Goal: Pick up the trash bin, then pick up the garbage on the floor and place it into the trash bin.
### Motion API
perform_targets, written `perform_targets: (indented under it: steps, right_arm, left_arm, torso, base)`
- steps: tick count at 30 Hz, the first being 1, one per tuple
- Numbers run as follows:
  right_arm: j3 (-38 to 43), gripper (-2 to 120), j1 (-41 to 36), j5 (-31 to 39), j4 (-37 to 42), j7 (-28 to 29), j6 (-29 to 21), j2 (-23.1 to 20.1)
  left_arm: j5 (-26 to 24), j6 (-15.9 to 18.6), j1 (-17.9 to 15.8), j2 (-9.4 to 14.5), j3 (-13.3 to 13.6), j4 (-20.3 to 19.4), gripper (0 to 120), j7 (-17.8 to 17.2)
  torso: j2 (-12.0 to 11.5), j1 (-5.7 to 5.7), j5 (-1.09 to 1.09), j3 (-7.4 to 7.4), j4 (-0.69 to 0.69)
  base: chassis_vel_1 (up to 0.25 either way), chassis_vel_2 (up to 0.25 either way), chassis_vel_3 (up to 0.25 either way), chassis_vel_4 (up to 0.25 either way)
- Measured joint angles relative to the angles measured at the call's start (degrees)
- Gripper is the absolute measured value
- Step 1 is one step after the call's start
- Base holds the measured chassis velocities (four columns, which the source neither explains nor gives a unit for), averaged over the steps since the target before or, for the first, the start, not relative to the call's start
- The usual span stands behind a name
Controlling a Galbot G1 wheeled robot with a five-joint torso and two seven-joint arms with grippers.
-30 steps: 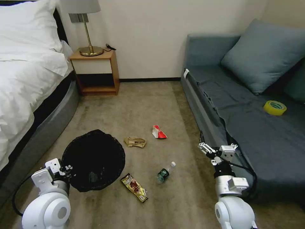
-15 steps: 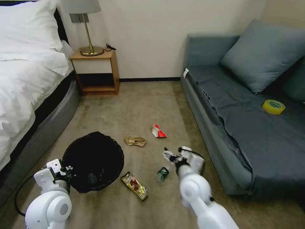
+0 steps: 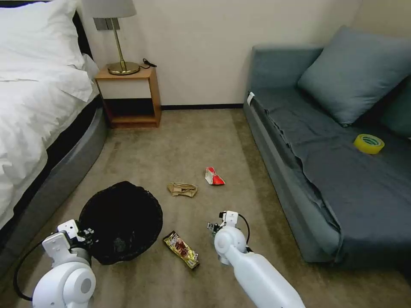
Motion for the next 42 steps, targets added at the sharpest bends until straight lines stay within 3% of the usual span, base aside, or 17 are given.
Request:
perform_targets:
  steps: [17, 22, 26, 35, 39, 42]
  right_arm:
    - [0.9, 99, 3.4, -5.7, -14.0, -4.4, 3.3, 4.6]
    - [1.2, 88, 3.9, -7.7, -16.7, -5.6, 4.2, 6.2]
    - [1.4, 68, 3.9, -9.2, -18.0, -6.3, 4.8, 6.7]
    - [1.5, 39, 2.7, -10.7, -17.5, -6.8, 5.4, 6.0]
    - [1.2, 28, 1.6, -10.6, -15.1, -6.6, 5.4, 4.4]
    - [0.8, 19, 0.5, -8.7, -8.1, -6.0, 5.2, 1.1]
  left_arm:
    - [0.8, -0.6, 0.6, -0.2, -0.7, -0.6, 3, 0.1]
    - [0.8, -0.7, 0.7, -0.2, -1.2, -0.7, 3, 0.1]
    - [0.8, -0.8, 0.7, -0.2, -1.2, -0.6, 3, 0.1]
    - [1.0, -0.9, 0.5, -0.2, -0.8, -0.2, 3, 0.1]
    - [1.1, -0.9, 0.4, -0.3, -0.4, -0.2, 3, 0.2]
    - [1.2, -0.9, 0.4, -0.3, -0.2, -0.2, 3, 0.1]
  torso:
    - [0.0, 0.0, 0.0, 0.0, 0.0]
    - [0.0, 0.0, 0.0, 0.0, 0.0]
    - [0.0, 0.0, 0.0, 0.0, 0.0]
    - [0.0, -0.01, 0.01, -0.01, 0.0]
    - [0.0, 0.0, 0.01, 0.0, 0.0]
    - [0.0, 0.0, 0.0, 0.0, -0.02]
  base:
    - [0.0, 0.0, 0.0, 0.0]
    - [0.0, 0.0, 0.0, 0.0]
    - [0.0, 0.0, 0.0, 0.0]
    - [0.0, 0.0, 0.0, 0.0]
    - [0.0, 0.0, 0.0, 0.0]
    - [0.0, 0.0, 0.0, 0.0]
